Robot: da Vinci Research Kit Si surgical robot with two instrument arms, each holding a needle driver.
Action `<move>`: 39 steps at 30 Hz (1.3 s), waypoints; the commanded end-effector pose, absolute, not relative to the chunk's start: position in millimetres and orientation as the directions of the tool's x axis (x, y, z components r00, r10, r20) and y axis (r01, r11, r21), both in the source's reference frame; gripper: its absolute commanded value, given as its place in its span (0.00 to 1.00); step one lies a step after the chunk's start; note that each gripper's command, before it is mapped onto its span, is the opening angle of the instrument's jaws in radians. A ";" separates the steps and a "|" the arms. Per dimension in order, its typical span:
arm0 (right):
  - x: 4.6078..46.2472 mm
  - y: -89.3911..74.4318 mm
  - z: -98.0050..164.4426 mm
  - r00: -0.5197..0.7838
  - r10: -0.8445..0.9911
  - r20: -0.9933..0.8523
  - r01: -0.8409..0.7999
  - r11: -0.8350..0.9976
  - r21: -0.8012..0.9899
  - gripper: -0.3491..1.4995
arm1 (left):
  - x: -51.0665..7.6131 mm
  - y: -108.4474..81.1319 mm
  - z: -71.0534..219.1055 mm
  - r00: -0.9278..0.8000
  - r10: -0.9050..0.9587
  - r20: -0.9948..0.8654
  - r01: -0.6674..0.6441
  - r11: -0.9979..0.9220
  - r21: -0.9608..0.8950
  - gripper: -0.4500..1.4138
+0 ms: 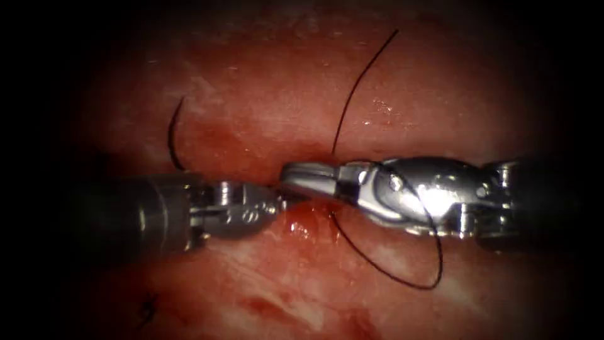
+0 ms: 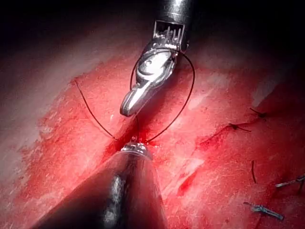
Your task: Wound Closure
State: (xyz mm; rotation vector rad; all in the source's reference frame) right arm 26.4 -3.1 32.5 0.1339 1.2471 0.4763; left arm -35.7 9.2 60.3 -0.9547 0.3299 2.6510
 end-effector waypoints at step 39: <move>27.1 -8.5 37.7 0.515 0.314 -0.798 -0.091 0.945 0.314 0.54 | -33.9 15.1 48.3 -0.764 0.173 -0.622 -0.335 -0.930 0.153 0.00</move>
